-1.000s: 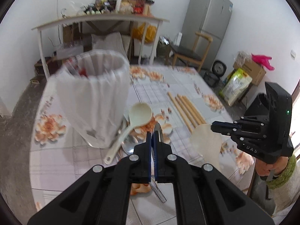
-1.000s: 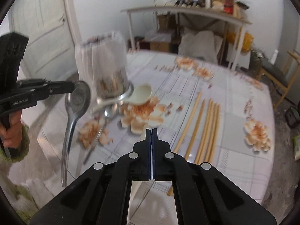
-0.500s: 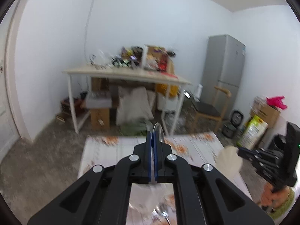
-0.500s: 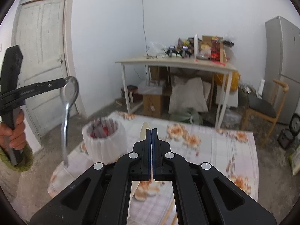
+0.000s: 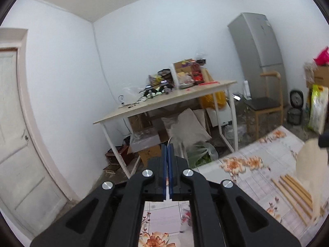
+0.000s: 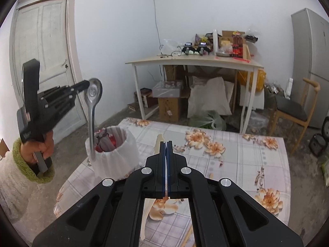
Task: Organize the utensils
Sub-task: 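Lower the spoons into the steel holder and open the left tool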
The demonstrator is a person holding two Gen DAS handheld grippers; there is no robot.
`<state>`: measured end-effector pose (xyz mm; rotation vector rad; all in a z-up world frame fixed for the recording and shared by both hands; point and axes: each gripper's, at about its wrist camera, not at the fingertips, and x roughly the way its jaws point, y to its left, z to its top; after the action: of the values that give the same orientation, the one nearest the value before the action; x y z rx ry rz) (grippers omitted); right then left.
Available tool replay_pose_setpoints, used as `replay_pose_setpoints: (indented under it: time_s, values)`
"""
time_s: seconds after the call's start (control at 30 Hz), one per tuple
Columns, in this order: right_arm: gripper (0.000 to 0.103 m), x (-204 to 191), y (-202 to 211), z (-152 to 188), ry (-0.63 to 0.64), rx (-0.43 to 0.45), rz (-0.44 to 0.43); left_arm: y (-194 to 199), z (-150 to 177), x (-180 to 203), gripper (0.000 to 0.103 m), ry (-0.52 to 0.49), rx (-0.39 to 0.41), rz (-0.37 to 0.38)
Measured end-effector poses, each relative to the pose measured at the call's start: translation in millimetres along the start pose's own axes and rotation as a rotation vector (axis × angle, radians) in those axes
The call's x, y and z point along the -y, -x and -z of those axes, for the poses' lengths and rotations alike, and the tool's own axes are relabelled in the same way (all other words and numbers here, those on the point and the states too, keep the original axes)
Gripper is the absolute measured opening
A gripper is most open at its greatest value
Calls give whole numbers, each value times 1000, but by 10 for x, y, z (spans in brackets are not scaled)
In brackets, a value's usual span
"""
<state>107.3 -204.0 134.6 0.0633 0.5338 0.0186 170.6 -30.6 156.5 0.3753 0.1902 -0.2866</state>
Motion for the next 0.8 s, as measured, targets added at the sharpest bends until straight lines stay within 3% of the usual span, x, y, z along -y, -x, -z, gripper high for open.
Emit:
replay_pose_setpoints:
  time_s: [0.17, 0.53, 0.8]
  values:
    - [0, -15, 46, 24, 3, -2, 0, 10, 88, 195, 1, -122, 49, -71]
    - [0, 34, 11, 39, -11, -3, -22, 0, -130, 5, 1, -80, 112, -136]
    - [0, 49, -17, 65, -21, -18, -27, -157, 209, 231, 1, -170, 74, -119]
